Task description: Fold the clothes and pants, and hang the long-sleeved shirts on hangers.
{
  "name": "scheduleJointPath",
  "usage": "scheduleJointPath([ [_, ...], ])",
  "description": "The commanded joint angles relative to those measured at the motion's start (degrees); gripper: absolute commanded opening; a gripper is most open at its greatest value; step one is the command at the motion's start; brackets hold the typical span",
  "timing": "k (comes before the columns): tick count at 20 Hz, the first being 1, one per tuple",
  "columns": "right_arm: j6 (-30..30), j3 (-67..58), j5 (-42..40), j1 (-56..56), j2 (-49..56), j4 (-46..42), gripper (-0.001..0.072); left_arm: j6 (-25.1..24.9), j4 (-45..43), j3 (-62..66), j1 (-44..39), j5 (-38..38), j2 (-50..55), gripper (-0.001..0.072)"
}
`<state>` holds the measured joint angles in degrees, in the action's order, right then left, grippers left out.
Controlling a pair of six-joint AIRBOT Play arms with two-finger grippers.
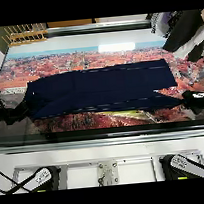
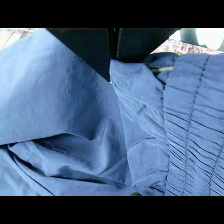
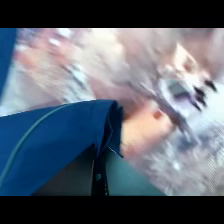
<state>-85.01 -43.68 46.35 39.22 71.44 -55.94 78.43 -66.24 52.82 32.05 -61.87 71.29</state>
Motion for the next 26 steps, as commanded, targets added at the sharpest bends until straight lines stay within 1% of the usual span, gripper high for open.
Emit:
scheduleJointPath([
  [1,3.34,-7.37,6.12,-0.24,-1.53,1.60,0.0006,-0.02,-0.02,-0.02,0.07,0.02,-0.04,0.0011],
  [3,-0.04,-16.13,9.42,-1.90,-1.57,1.60,0.0005,-0.02,-0.02,-0.02,0.07,0.09,-0.04,0.0011],
  [4,-2.34,-20.37,9.09,-3.30,-1.40,1.64,0.0005,0.00,0.00,-0.02,0.07,0.13,-0.04,0.0011],
  [5,-3.82,-25.11,7.61,-5.20,-0.70,1.70,0.0005,-0.02,-0.02,-0.02,0.07,0.15,-0.04,0.0011],
  [7,-4.31,-33.97,3.74,-8.90,1.66,2.16,0.0005,-0.02,-0.02,-0.02,0.07,0.15,-0.04,0.0011],
  [9,-0.92,-40.85,1.03,-11.63,3.30,2.21,0.0006,0.00,-0.02,-0.02,0.07,0.15,-0.04,0.0011],
  [11,4.39,-43.04,-0.28,-12.35,2.14,2.16,0.0005,-0.02,-0.02,-0.02,0.07,0.15,-0.04,0.0011],
  [12,7.76,-42.73,1.03,-12.24,1.07,0.24,0.0005,-0.02,0.00,-0.02,0.07,0.15,-0.04,0.0010],
  [13,9.35,-41.59,3.45,-12.22,0.02,-4.26,0.0006,-0.02,-0.02,-0.02,0.07,0.15,-0.04,0.0011],
  [14,10.29,-38.69,6.08,-12.22,-1.33,-11.17,0.0005,-0.02,-0.02,-0.02,0.07,0.15,-0.04,0.0011],
  [16,11.15,-28.11,7.91,-11.96,-4.66,-22.40,0.0005,0.00,-0.02,-0.02,0.07,0.20,-0.04,0.0011],
  [17,13.42,-21.64,7.93,-11.08,-6.56,-23.76,0.0005,-0.02,-0.02,-0.02,0.07,0.35,-0.04,0.0011],
  [18,14.43,-14.53,7.96,-9.57,-8.70,-23.80,0.0005,-0.02,0.22,-0.02,0.07,0.42,-0.04,0.0011],
  [21,14.75,2.71,8.22,-4.20,-14.14,-24.48,0.0005,0.00,0.24,-0.02,0.07,0.44,-0.04,0.0011],
  [23,14.73,7.96,9.66,-1.16,-15.78,-25.07,0.0005,-0.02,0.24,-0.02,0.07,0.42,-0.04,0.0011],
  [26,14.67,8.70,14.21,1.18,-15.69,-25.09,0.0006,-0.02,0.24,-0.02,0.07,0.42,-0.04,0.0011],
])
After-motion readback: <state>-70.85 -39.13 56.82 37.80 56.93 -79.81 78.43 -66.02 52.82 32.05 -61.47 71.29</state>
